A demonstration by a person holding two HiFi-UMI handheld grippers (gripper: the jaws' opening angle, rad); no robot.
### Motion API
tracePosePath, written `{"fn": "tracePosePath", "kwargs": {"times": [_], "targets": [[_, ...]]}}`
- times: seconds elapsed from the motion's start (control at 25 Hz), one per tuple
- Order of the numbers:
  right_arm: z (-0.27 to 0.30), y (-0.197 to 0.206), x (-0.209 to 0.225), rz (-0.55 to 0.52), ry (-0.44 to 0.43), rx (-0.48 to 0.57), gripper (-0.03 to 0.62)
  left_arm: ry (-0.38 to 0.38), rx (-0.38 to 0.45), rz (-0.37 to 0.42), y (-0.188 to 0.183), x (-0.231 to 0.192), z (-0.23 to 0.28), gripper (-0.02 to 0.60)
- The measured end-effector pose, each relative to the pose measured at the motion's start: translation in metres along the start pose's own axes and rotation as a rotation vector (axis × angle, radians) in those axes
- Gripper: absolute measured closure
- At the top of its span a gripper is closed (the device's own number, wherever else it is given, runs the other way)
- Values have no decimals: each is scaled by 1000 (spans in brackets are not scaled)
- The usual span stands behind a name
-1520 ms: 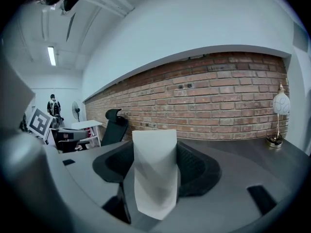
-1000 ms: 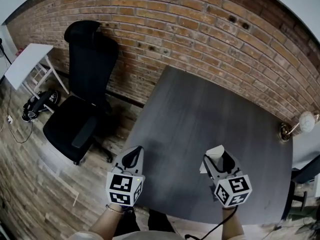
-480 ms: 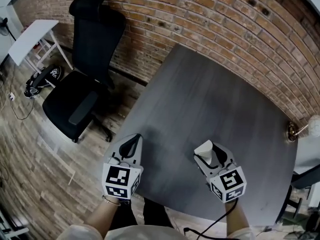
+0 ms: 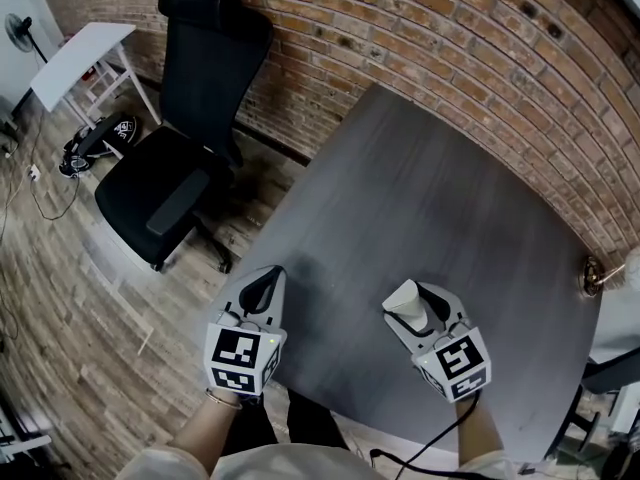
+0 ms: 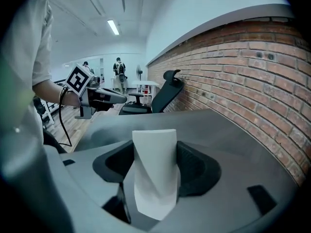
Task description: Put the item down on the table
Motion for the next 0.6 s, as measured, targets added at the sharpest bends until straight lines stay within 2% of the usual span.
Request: {"fn": "tracePosePath", "kwargs": {"times": [0.6], "targets": [[19, -9, -9, -72, -94, -23, 299, 18, -10, 21, 5, 2, 8, 571]]}}
Point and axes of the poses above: the fingertips, and each gripper's own axes: z forward along the fingers, x to its right, y out of its underside, the point moved 8 cm from there along -z, backward along the fingers, and after that the axes turned 3 degrees about -y, right-handed, at the moved point
